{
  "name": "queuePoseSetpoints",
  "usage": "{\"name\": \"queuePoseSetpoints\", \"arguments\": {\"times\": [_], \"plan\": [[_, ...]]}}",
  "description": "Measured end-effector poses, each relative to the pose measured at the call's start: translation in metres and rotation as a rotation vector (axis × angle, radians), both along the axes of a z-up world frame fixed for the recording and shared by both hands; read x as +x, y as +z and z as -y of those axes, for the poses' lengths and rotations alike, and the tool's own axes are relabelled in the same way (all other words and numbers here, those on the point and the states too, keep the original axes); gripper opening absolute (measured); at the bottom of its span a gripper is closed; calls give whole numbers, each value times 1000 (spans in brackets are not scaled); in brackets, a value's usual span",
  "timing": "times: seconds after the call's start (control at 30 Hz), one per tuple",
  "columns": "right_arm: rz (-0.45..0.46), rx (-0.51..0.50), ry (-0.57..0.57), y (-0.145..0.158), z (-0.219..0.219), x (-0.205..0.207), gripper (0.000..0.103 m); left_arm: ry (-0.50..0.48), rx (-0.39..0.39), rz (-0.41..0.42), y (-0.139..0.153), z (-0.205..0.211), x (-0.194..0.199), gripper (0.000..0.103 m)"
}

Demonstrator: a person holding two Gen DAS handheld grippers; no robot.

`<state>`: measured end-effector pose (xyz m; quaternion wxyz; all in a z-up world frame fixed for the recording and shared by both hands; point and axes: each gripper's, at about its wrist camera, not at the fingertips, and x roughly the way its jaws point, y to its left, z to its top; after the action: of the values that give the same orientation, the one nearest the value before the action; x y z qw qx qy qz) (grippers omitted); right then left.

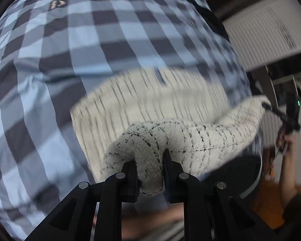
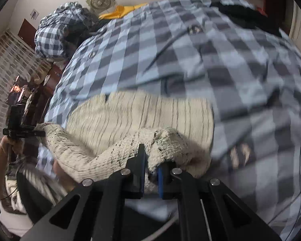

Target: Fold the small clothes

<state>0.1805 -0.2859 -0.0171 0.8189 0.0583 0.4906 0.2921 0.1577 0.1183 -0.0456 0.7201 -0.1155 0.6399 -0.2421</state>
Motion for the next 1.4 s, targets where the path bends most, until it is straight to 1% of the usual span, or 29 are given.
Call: {"name": "queuePoseSetpoints", "arguments": {"times": [0.07, 0.1, 0.17, 0.23, 0.3, 0.37, 0.4, 0.43, 0.47, 0.57, 0.63, 0.7, 0.73, 0.77, 0.8, 0.83, 0.87, 0.9, 0.93, 0.97, 1.03, 1.07, 1.13, 1.17, 1.23, 1.3, 1.33, 1.37, 1.4], "plan": [[5, 2, -32, -3, -2, 29, 6, 64, -15, -2, -15, -9, 28, 17], [1, 8, -42, -6, -3, 40, 6, 114, -17, -1, -28, -13, 48, 17], [-25, 34, -95, -22, -4, 74, 5, 182, 0, -5, -51, -17, 73, 17], [-65, 53, -138, -42, -9, 103, 5, 225, 77, 17, -76, -15, 97, 17], [-105, 40, -165, -64, -18, 128, 5, 262, 157, 21, -96, -11, 111, 15], [-156, 36, -201, -91, -22, 151, 5, 292, 193, 23, -110, -8, 117, 15], [-185, 45, -220, -105, -22, 158, 5, 302, 198, 30, -111, -7, 118, 15], [-200, 52, -237, -110, -20, 161, 5, 307, 205, 40, -111, -7, 117, 15], [-227, 68, -263, -120, -17, 165, 5, 301, 230, 60, -110, -4, 117, 15], [-270, 111, -310, -130, -2, 167, 6, 283, 268, 129, -96, -3, 115, 15], [-311, 129, -334, -126, 14, 165, 7, 286, 272, 175, -77, -9, 111, 15], [-328, 81, -407, -113, 35, 161, 10, 272, 330, 234, -52, -12, 106, 16], [-303, 34, -457, -100, 49, 155, 17, 269, 373, 270, -41, -12, 103, 16], [-258, -49, -508, -84, 59, 148, 32, 277, 457, 333, -24, -12, 98, 16], [-216, -107, -541, -72, 66, 141, 42, 287, 490, 361, -13, -14, 96, 17], [-171, -143, -564, -56, 73, 132, 62, 306, 510, 374, -1, -17, 92, 24], [-130, -147, -569, -38, 78, 120, 76, 325, 529, 372, 9, -19, 88, 53], [-104, -136, -563, -25, 81, 110, 78, 333, 555, 377, 22, -18, 82, 83], [-75, -130, -557, -10, 82, 98, 78, 331, 567, 398, 31, -13, 74, 100], [-44, -133, -549, 8, 78, 80, 78, 322, 564, 433, 41, -7, 63, 103], [3, -138, -507, 33, 64, 53, 79, 295, 547, 481, 54, 12, 37, 103], [26, -140, -459, 46, 48, 29, 86, 284, 523, 483, 56, 22, 25, 103], [39, -125, -384, 53, 20, 3, 96, 264, 456, 472, 53, 41, 6, 103], [54, -102, -318, 55, -3, -16, 97, 245, 418, 458, 46, 54, -4, 103], [68, -91, -194, 48, -43, -36, 97, 203, 373, 435, 33, 75, -16, 103], [111, -125, -68, 35, -86, -54, 97, 166, 331, 426, 12, 96, -23, 103], [153, -167, -16, 27, -106, -61, 97, 147, 323, 422, 4, 104, -24, 103], [200, -239, 19, 16, -128, -67, 97, 109, 331, 407, -11, 115, -24, 103], [225, -290, 34, 6, -138, -67, 97, 76, 345, 394, -23, 123, -22, 103]]}}
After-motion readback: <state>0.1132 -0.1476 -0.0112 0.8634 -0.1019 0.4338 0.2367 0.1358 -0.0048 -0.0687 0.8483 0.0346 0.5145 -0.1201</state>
